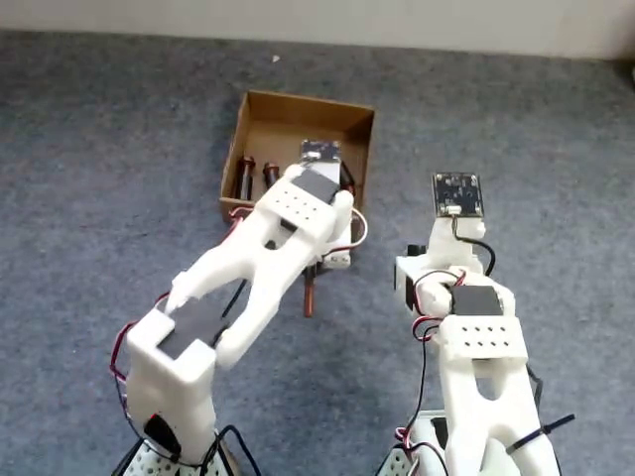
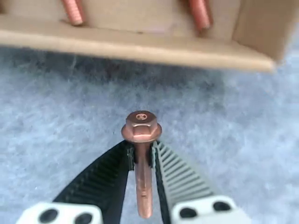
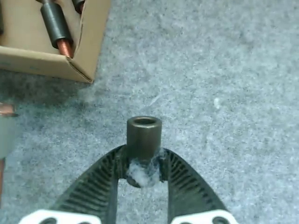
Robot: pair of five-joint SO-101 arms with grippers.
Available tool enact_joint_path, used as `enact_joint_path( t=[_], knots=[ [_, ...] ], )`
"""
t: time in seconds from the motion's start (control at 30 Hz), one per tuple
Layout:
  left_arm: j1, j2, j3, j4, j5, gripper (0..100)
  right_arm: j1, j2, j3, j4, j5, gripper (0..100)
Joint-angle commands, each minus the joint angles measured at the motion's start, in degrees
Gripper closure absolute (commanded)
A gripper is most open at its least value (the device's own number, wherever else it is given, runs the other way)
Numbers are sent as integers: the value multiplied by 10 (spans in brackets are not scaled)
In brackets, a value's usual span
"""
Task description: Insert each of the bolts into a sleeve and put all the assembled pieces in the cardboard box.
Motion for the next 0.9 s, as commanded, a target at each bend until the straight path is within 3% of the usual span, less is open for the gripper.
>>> enact_joint_path(
  t=[0.0, 0.5, 0.7, 0.87],
  knots=[
    [-6, -93, 33, -28, -36, 995, 6, -15, -6, -15, -1, 992],
    [-45, -412, 309, -207, -43, 995, 4, -28, -6, -9, -2, 992],
    [-45, -533, 422, -302, -43, 995, -8, -126, 36, -13, -2, 992],
    [-45, -605, 464, -317, -44, 995, -51, -222, 79, -13, -1, 992]
  ],
)
